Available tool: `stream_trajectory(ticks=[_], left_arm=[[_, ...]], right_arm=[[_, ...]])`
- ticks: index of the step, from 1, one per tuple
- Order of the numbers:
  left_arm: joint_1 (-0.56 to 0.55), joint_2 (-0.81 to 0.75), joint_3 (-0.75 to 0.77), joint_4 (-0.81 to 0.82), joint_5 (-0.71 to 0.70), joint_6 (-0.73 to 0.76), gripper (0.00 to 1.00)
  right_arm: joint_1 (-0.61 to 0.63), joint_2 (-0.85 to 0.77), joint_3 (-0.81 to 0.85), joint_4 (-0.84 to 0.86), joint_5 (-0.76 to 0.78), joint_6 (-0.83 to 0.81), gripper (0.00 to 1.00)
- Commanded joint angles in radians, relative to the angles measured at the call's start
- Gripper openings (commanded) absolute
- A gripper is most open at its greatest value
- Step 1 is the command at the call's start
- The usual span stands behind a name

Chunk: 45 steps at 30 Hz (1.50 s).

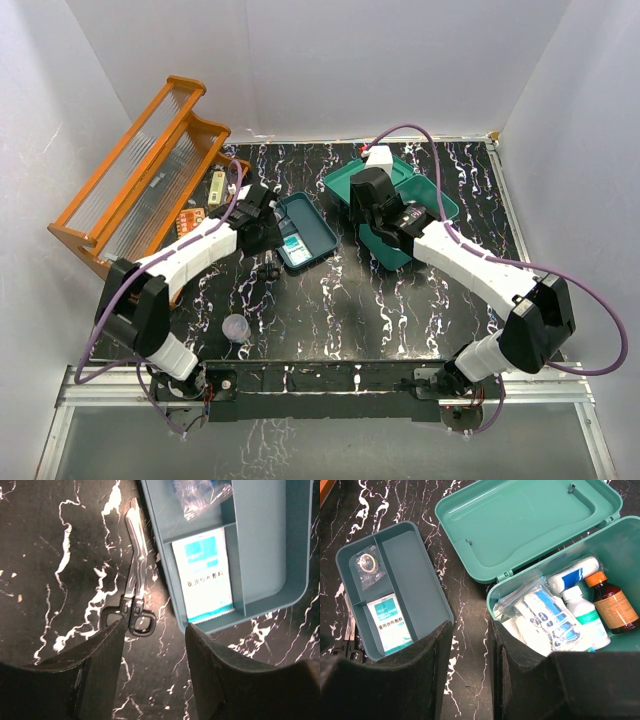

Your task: Organize the medicine kit

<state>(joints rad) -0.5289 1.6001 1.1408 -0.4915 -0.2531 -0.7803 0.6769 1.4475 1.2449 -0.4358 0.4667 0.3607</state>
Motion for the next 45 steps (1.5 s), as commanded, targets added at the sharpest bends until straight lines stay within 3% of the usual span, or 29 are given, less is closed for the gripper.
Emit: stream_trajectory(ticks=[1,19,25,31,45], left_arm=[[0.004,-0.062,-0.039,-0.064,0.028,0.125,0.51],[0.022,0.195,0.064,-0.066,0.079,0.261,0.44],[0.025,0.23,0.086,-0.082,0.065,0.273,0.35],[0.024,0.196,0.113,-0.102,0.037,0.28,0.4],[0.035,0.242,0.1,-0.054,0.026,0.239,0.37]], right_arm=[[-0.001,-0.031,-0.002,0.061,-0.007,0.004,0.33],[-0.001,-0.038,0.0,0.061,-0.009,-0.001,0.33],[-0.002,-0.035,0.005,0.061,-0.008,-0.004,0.33],[-0.001,-0.034,0.004,0.061,-0.009,-0.005,0.33],[-0.002,-0.032,-0.001,0.061,-0.003,-0.007,0.33]])
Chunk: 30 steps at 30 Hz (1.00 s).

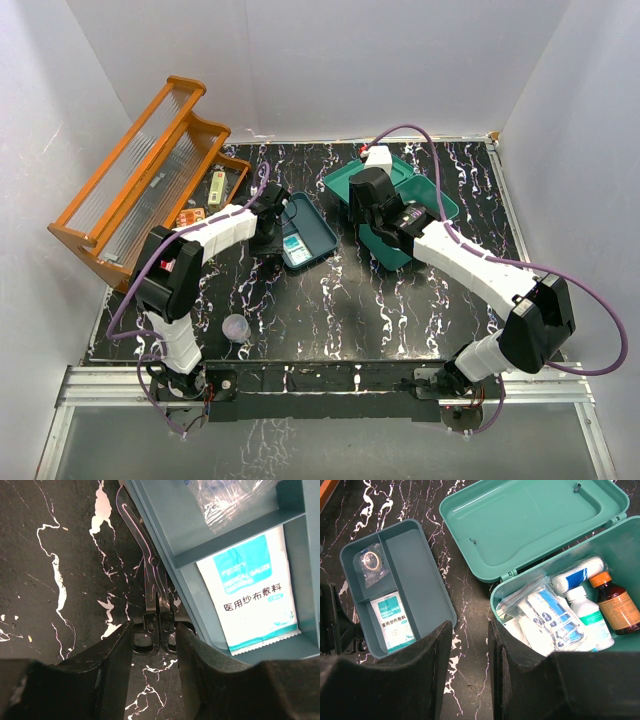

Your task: Organize the medicine kit

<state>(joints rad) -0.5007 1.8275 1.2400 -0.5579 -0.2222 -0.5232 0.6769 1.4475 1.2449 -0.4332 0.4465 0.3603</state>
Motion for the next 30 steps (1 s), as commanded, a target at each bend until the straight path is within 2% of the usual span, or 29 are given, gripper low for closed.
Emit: stream_trajectory(ticks=[1,9,13,16,18,20,22,30], left_arm=[[0.007,0.018,-0.005,0.024,0.003,-0.02,0.38],[0.009,0.062,0.001,0.004,-0.005,-0.04,0.38],[0.008,0.062,-0.034,0.016,0.005,-0.047,0.22],[0.008,0.052,-0.043,0.006,0.007,-0.052,0.19],[0.009,0.038,-0.052,0.002,0.006,-0.053,0.22],[0.009,0.029,-0.049,-0.014,0.0,-0.053,0.31],[0.009,0.019,-0.046,-0.028,0.002,-0.053,0.36],[0.008,-0.03,-0.101,-0.01,0.04,-0.104,0.37]], right_arm=[[-0.002,-0.032,-0.001,0.058,0.018,-0.007,0.33],[-0.001,-0.03,0.001,0.057,0.02,-0.008,0.33],[-0.001,-0.031,0.001,0.059,0.024,-0.01,0.33],[-0.001,-0.031,-0.001,0.059,0.025,-0.009,0.33],[-0.001,-0.031,-0.001,0.06,0.026,-0.011,0.33],[-0.002,-0.03,-0.001,0.059,0.025,-0.009,0.33],[-0.001,-0.03,-0.001,0.059,0.023,-0.009,0.33],[-0.001,-0.029,-0.001,0.06,0.02,-0.007,0.33]])
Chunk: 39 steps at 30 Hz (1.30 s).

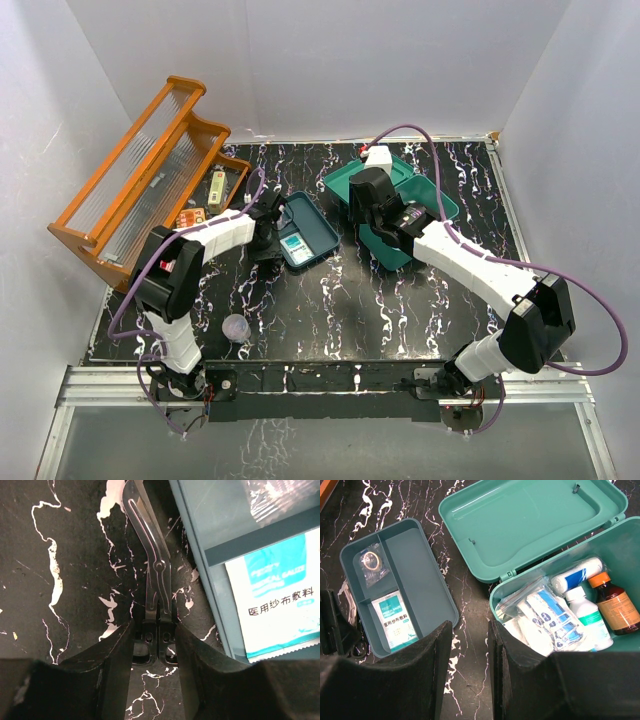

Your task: Organize the medicine kit

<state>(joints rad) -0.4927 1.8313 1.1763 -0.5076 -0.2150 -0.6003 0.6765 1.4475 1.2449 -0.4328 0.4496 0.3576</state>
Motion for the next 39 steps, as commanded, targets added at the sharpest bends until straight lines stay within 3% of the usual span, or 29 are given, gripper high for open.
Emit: stream_trajectory(ticks=[1,10,24,30,34,39], left_arm=[[-0.001,-0.026,-0.035,-0.066,0.036,-0.027,0.35],[-0.001,-0.028,-0.037,-0.061,0.017,-0.013,0.12],[-0.001,-0.229,-0.13,0.055,-0.094,-0.104,0.11],[-0.001,-0.299,-0.116,0.109,-0.078,-0.122,0.12],[-0.001,-0.292,-0.067,0.128,-0.038,-0.146,0.13],[0.0,-0.213,0.009,0.003,-0.086,-0.217,0.2]], right_arm=[[-0.002,-0.029,-0.001,0.06,0.016,-0.004,0.33],[-0.001,-0.029,0.003,0.06,0.017,-0.005,0.33],[-0.002,-0.032,0.004,0.06,0.021,-0.006,0.33],[-0.001,-0.035,-0.002,0.06,0.028,-0.006,0.33],[-0.002,-0.039,-0.002,0.059,0.041,-0.004,0.33],[-0.001,-0.041,-0.007,0.076,-0.005,-0.036,0.33]])
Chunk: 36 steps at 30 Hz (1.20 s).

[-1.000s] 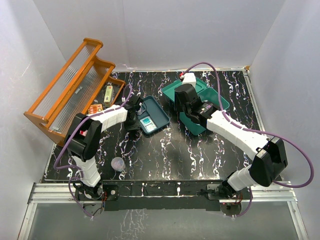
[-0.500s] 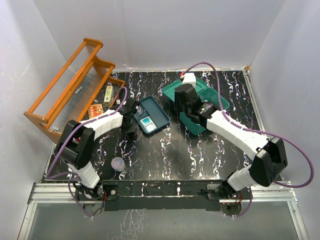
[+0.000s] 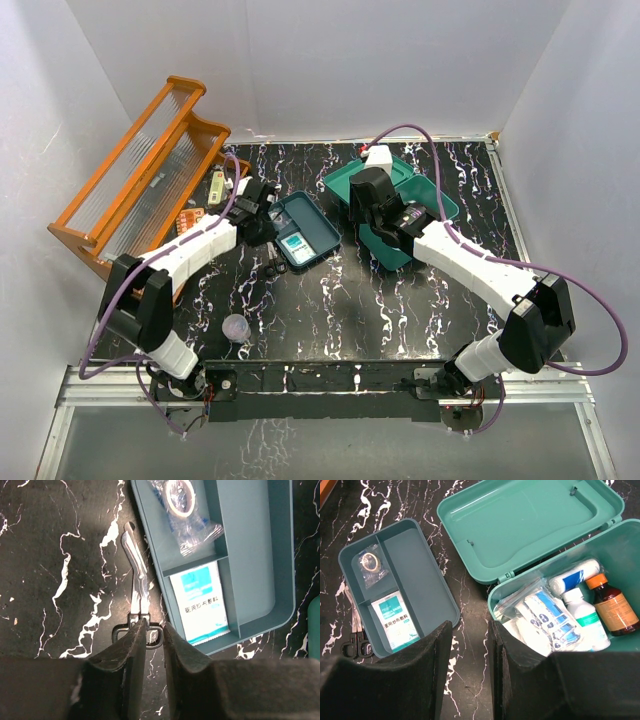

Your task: Organize the medicine kit

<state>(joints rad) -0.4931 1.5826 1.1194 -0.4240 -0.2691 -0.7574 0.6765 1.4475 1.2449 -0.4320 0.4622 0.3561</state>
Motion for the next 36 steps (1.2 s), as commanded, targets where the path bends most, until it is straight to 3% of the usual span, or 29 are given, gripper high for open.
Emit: stream_trajectory(ticks=[1,4,7,15,19,27,36], left_arm=[[-0.001,0.047,0.071,-0.097,-0.035,-0.061,0.21],[0.01,0.034,0.083,-0.142,-0.063,-0.063,0.25],[0.059,-0.027,0.094,-0.165,-0.069,-0.065,0.28],[0.151,-0.283,0.132,-0.289,-0.258,-0.062,0.32],[0.157,-0.406,0.113,-0.256,-0.326,-0.013,0.39],[0.159,-0.58,0.071,-0.269,-0.325,0.076,0.53],[0.159,-0.729,-0.025,-0.235,-0.225,0.139,0.59]], right_arm=[[-0.001,-0.041,-0.006,0.086,-0.07,-0.056,0.33],[0.014,-0.027,0.018,0.121,-0.273,-0.125,0.33],[0.09,0.042,0.087,0.083,-0.33,-0.161,0.38],[0.2,0.317,0.344,-0.084,-0.296,-0.062,0.4],[0.26,0.453,0.457,-0.155,-0.288,-0.009,0.41],[0.32,0.703,0.698,-0.336,-0.236,0.184,0.41],[0.324,0.845,0.812,-0.442,-0.158,0.285,0.42]])
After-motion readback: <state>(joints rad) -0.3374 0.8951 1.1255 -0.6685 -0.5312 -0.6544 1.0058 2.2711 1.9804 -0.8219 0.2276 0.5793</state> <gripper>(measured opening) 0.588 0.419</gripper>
